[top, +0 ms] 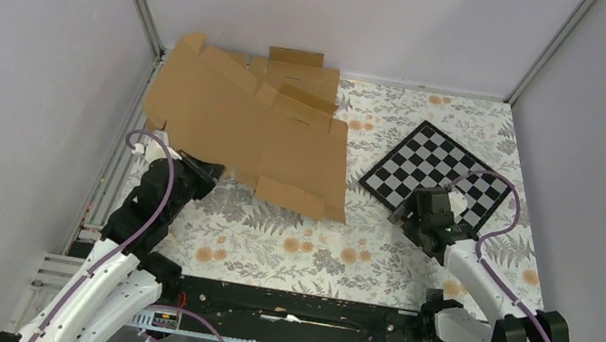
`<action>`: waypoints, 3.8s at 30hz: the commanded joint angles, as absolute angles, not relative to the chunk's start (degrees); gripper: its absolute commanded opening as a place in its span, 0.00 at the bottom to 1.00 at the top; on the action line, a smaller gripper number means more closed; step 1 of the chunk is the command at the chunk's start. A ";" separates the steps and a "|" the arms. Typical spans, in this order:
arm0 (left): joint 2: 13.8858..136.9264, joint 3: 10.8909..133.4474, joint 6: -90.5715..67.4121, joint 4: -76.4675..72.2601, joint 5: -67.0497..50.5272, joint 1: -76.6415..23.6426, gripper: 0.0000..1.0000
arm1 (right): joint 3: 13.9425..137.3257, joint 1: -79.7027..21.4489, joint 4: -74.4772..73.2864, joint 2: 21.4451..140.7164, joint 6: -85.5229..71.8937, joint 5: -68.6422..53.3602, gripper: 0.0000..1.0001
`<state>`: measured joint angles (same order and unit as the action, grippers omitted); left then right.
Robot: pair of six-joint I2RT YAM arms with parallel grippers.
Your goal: Fold the paper box
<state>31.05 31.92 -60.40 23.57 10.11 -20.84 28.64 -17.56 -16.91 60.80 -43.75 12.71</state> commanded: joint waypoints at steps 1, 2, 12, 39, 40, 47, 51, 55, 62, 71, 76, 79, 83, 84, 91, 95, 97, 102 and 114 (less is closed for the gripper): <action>31.40 33.19 -58.52 24.17 14.17 -20.69 0.00 | 28.56 -11.59 -19.28 63.12 -45.44 16.43 0.99; 31.58 32.96 -58.49 24.21 13.87 -20.76 0.00 | 27.89 -10.92 -17.50 63.23 -45.14 16.96 0.99; 31.20 31.38 -57.02 21.92 11.42 -20.70 0.00 | 36.54 -4.08 -3.18 81.82 -47.59 19.67 0.99; 34.66 30.56 -54.72 18.21 2.92 -20.76 0.00 | 30.89 5.19 7.80 77.42 -65.22 19.35 0.99; 34.73 30.70 -54.39 18.69 2.67 -20.79 0.00 | 31.57 5.19 7.82 77.90 -64.02 21.49 0.99; 36.67 31.42 -53.92 19.24 -1.68 -20.78 0.00 | 40.30 5.71 11.04 89.87 -54.38 25.50 0.99; 37.73 31.85 -52.51 19.03 -3.27 -20.80 0.00 | 50.71 5.71 13.77 99.64 -45.80 17.14 0.99; 40.60 32.74 -49.58 20.34 -5.27 -20.77 0.00 | 58.50 5.08 9.94 101.57 -41.21 14.02 0.99; 41.83 31.80 -46.71 20.21 -12.62 -20.83 0.00 | 48.00 0.27 9.84 82.50 -39.31 11.28 0.99; 39.81 28.98 -46.98 20.97 -14.28 -20.83 0.00 | 36.31 -1.61 -1.89 65.85 -42.47 -3.28 0.99; 37.77 27.71 -48.13 20.96 -14.18 -20.83 0.00 | 30.53 -1.24 -3.30 54.62 -35.69 -22.40 0.99; 35.69 26.43 -49.45 21.00 -14.06 -20.83 0.00 | 26.38 -1.23 -6.16 47.41 -36.99 -23.23 0.99; 32.96 24.76 -51.40 20.94 -13.55 -20.83 0.00 | 21.05 -1.30 -8.01 41.02 -43.09 -23.42 0.99; 32.51 24.38 -51.69 20.95 -13.49 -20.83 0.00 | 19.25 -1.24 -6.52 40.10 -45.52 -24.14 0.99; 30.19 21.44 -53.04 21.01 -15.08 -20.83 0.00 | 10.35 -1.24 10.99 44.71 -57.65 -34.32 0.99; 28.09 21.01 -53.96 20.96 -14.20 -20.83 0.00 | 14.40 -1.23 -0.41 45.57 -53.52 -33.23 0.99; 28.08 21.01 -54.34 20.87 -13.69 -20.83 0.00 | 14.56 -1.23 -5.46 42.86 -52.20 -31.09 0.99; 29.05 21.19 -53.89 20.81 -13.62 -20.83 0.00 | 17.34 -1.27 -20.86 36.57 -44.62 -20.67 0.99; 31.60 21.47 -52.91 19.59 -14.29 -20.83 0.00 | 10.55 -1.99 -7.13 41.69 -50.33 -28.44 0.88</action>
